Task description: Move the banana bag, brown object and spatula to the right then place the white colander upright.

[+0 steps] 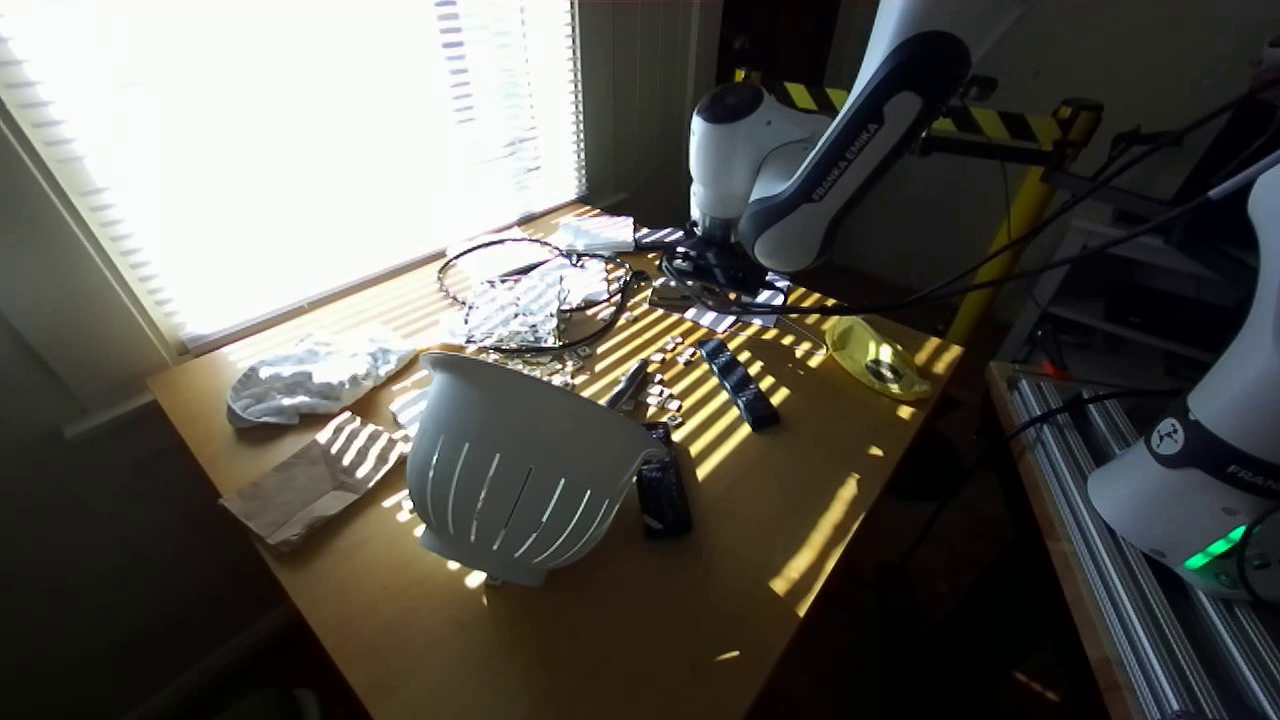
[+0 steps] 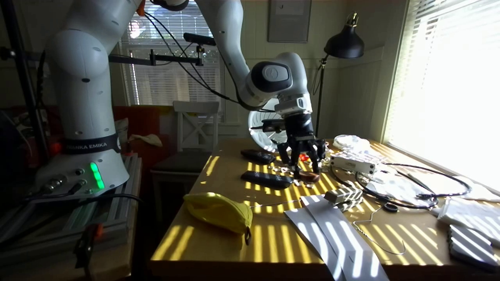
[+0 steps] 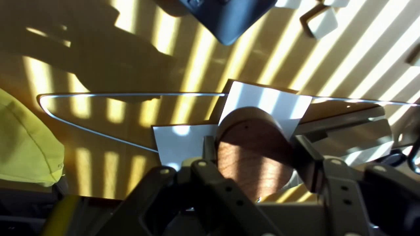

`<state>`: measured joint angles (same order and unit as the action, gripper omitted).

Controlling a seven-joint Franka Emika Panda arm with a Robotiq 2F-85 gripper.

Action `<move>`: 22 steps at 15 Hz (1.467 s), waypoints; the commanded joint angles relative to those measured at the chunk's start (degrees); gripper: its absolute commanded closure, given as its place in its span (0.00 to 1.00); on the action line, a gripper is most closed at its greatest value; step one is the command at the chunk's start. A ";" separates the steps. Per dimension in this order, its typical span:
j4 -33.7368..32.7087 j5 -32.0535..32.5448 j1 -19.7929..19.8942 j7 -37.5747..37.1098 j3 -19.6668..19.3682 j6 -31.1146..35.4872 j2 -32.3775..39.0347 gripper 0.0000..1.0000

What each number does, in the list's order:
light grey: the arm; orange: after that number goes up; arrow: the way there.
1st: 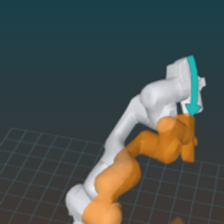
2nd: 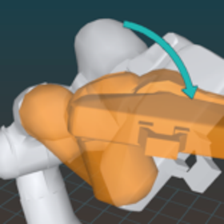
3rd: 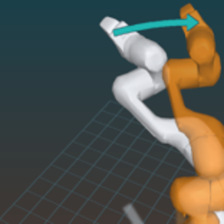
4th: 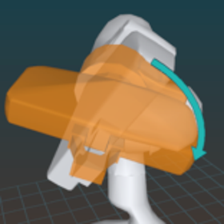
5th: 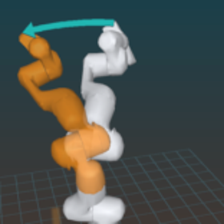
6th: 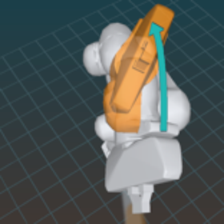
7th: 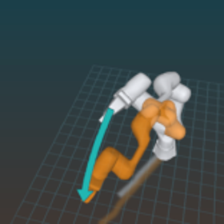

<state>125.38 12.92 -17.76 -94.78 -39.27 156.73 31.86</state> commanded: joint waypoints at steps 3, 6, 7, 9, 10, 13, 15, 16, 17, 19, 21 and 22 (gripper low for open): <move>8.18 3.70 -1.38 -5.24 -4.40 -1.19 -3.82 0.65; 12.46 2.85 -0.29 -6.58 -5.50 -0.30 -6.15 0.65; 13.61 2.95 -0.30 -7.39 -6.40 -0.14 -6.73 0.65; 15.42 3.01 -0.22 -8.50 -7.71 -0.33 -7.72 0.65; 16.18 2.88 -0.09 -8.97 -8.08 -0.32 -8.01 0.65; 18.41 1.37 2.37 -7.66 -6.19 2.03 -9.10 0.65; 19.82 -0.99 5.01 -6.33 -3.55 4.07 -10.36 0.65; 20.41 -1.95 6.22 -5.89 -2.34 4.88 -10.76 0.65; 20.67 -2.57 7.17 -5.64 -1.40 5.69 -10.76 0.65; 21.61 -3.18 8.10 -5.78 -0.58 6.38 -11.86 0.65; 22.34 -2.41 7.49 -6.79 -1.44 7.34 -11.93 0.65; 22.60 -2.99 8.13 -6.47 -0.81 7.18 -12.13 0.65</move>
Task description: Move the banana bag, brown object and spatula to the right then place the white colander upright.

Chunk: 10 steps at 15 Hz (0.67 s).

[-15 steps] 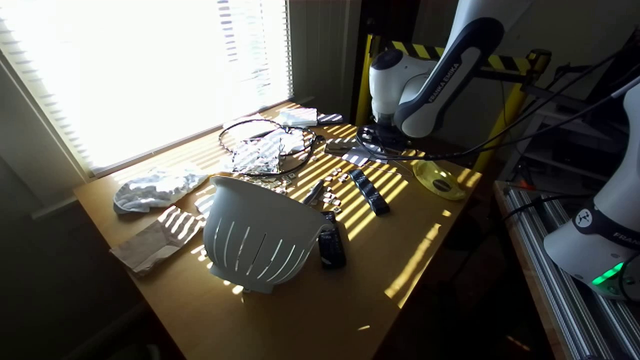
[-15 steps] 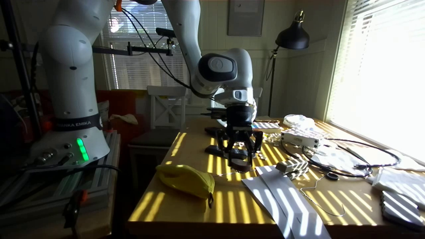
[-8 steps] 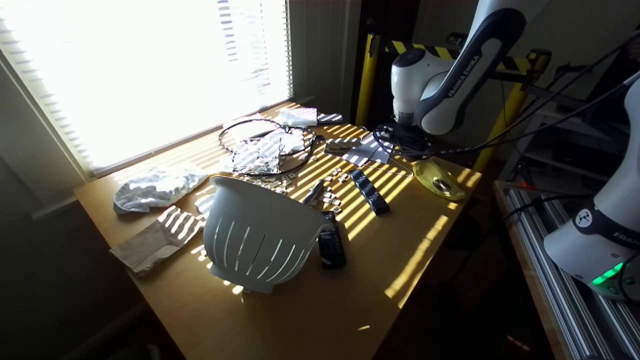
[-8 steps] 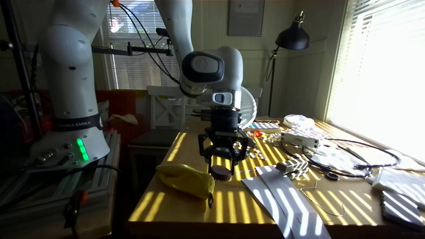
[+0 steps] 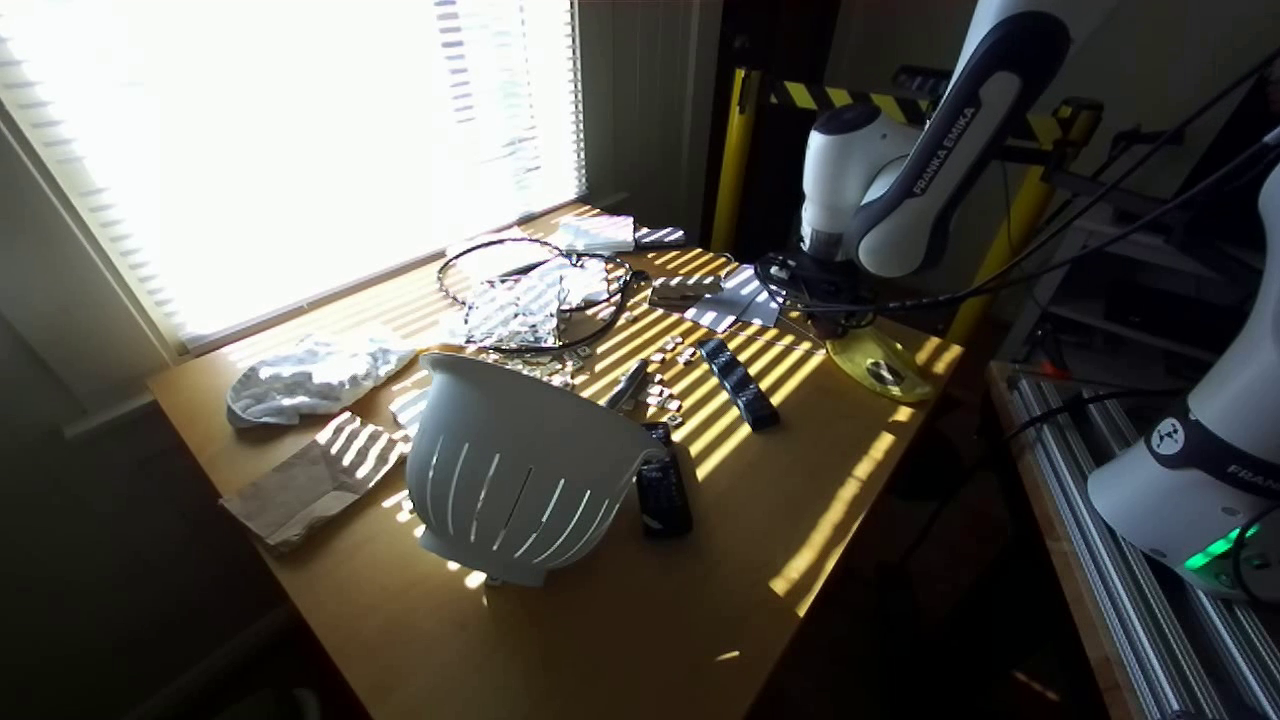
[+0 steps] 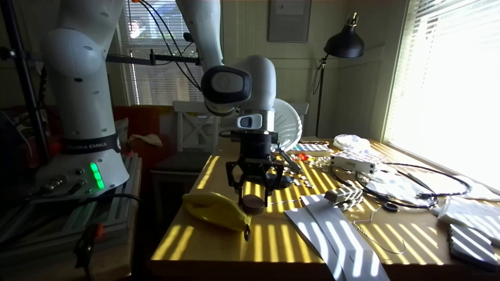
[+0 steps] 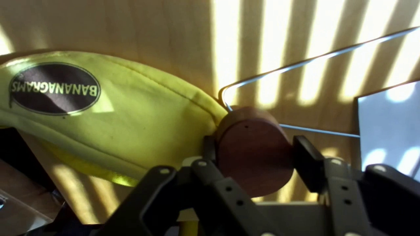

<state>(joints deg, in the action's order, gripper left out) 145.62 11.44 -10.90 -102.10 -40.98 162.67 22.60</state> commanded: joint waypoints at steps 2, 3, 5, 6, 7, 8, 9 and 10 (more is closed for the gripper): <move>3.11 -2.30 2.29 1.28 2.00 0.81 -3.18 0.65; 3.20 -2.70 2.86 1.55 2.76 0.50 -3.16 0.15; 3.44 -3.31 3.79 1.81 4.04 0.49 -3.28 0.07; 3.45 -3.19 3.89 1.66 4.26 0.48 -3.29 0.02; 3.28 -2.87 3.94 1.67 4.50 0.64 -3.39 0.00; 3.05 -2.69 3.99 1.84 4.81 0.75 -3.72 0.00; 2.84 -2.29 3.65 1.72 4.83 1.00 -4.08 0.00; 2.85 -1.26 2.73 1.74 4.38 1.82 -5.18 0.00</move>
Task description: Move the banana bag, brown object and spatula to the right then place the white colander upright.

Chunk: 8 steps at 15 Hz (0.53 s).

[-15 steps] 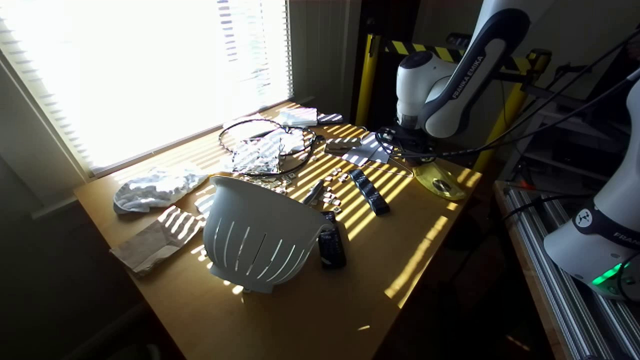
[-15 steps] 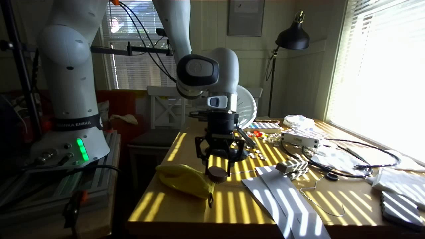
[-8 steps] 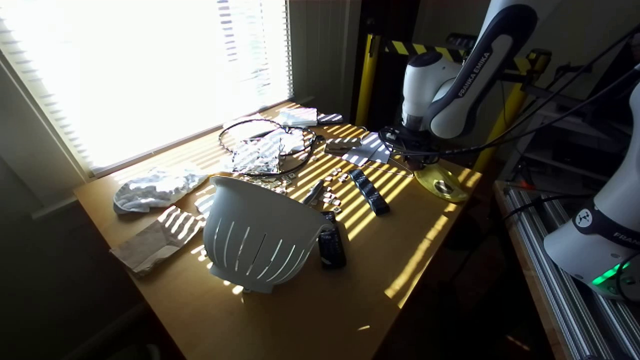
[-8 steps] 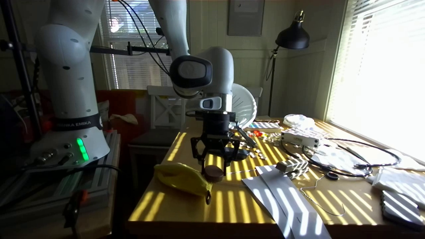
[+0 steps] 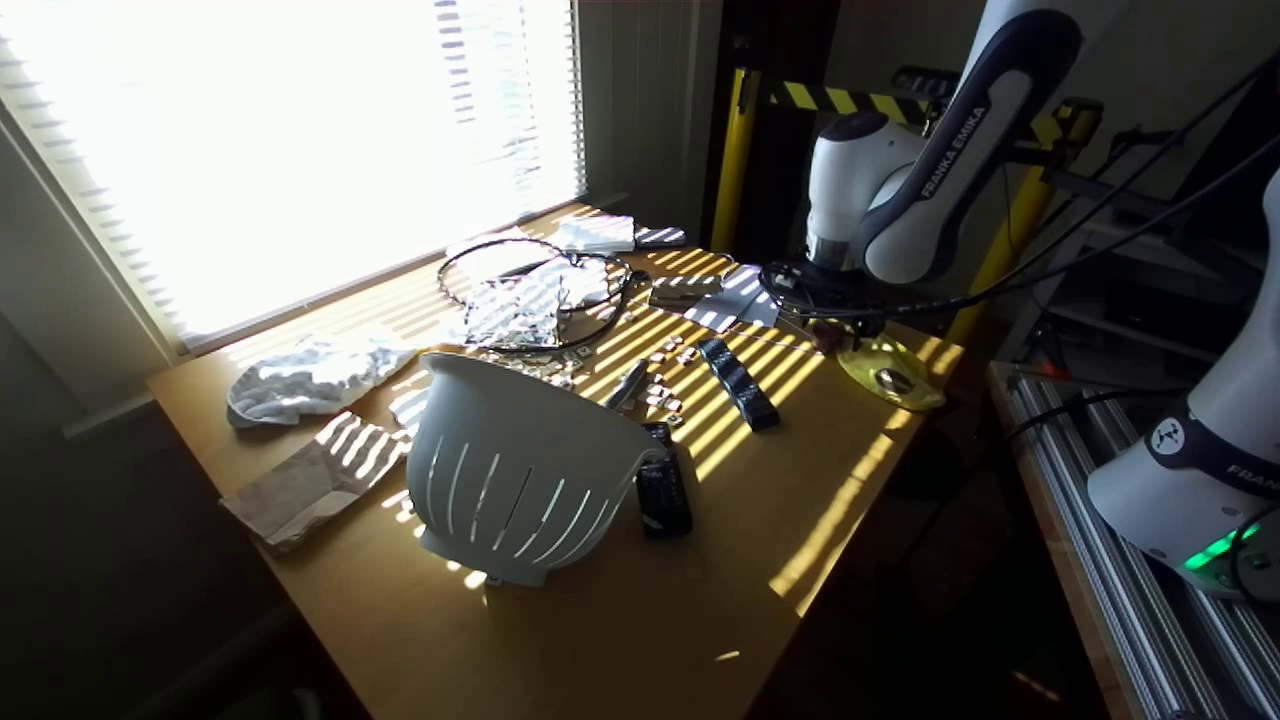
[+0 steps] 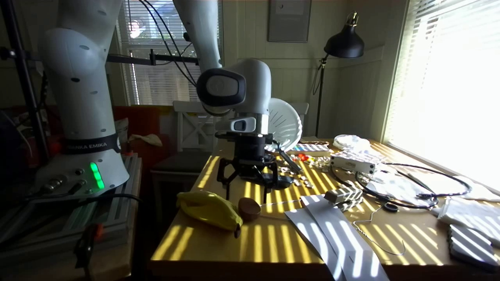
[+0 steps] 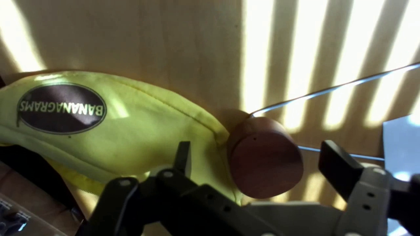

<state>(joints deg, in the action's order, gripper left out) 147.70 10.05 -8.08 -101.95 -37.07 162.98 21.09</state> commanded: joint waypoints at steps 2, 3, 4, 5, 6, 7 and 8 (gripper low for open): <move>0.58 1.57 -1.65 2.39 -0.06 4.10 -5.88 0.00; 0.29 1.41 -1.67 3.65 0.70 5.67 -6.86 0.00; -0.12 0.62 -1.52 4.94 2.01 6.94 -7.78 0.00; -0.54 -0.19 -1.22 6.26 3.48 7.75 -8.63 0.00; -0.96 -1.17 -0.38 7.83 5.88 8.42 -9.37 0.00; -1.17 -2.42 0.88 9.75 8.75 8.73 -10.48 0.00; -1.30 -4.09 2.84 12.88 12.80 8.92 -11.54 0.00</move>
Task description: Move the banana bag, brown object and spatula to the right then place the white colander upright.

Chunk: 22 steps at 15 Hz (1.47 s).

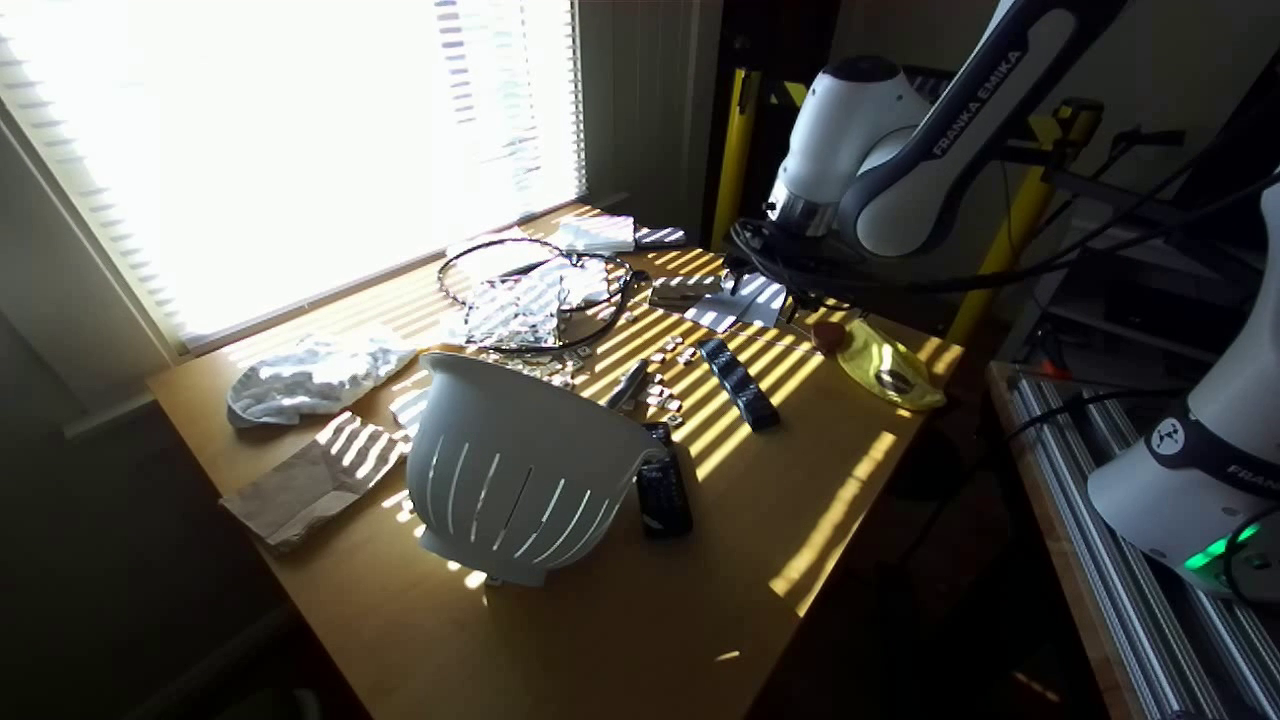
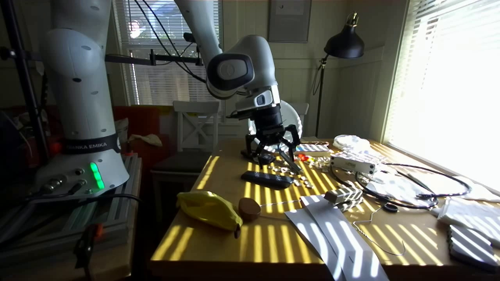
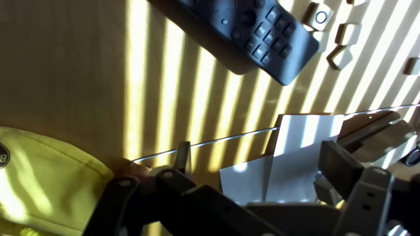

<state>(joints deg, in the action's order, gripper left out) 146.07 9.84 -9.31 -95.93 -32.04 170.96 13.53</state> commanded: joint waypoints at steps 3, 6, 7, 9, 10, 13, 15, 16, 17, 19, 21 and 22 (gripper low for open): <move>-0.93 -5.83 6.35 14.59 15.15 0.31 -4.82 0.00; -1.44 -6.42 5.99 15.13 16.65 0.31 -3.90 0.00; -1.63 -8.34 6.99 17.97 19.06 0.28 -4.03 0.00; -1.74 -9.34 7.76 19.95 20.77 0.28 -4.06 0.00; -1.74 -9.35 7.97 20.24 20.82 0.28 -4.06 0.00; -2.74 -12.13 8.07 22.01 22.02 1.43 -3.22 0.00; -3.86 -15.73 8.50 22.70 24.66 1.31 -3.57 0.00; -4.12 -18.96 9.10 23.82 26.91 1.41 -4.64 0.00; -4.43 -23.90 11.39 26.85 31.43 2.40 -5.95 0.00; -7.03 -33.28 16.23 33.89 41.17 2.30 -7.22 0.00; -10.73 -40.54 17.46 40.26 44.98 0.99 -6.23 0.00; -11.41 -41.89 18.03 41.57 45.82 0.98 -5.80 0.00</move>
<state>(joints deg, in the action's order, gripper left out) 137.64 -25.63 6.17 -60.85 10.40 173.45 7.29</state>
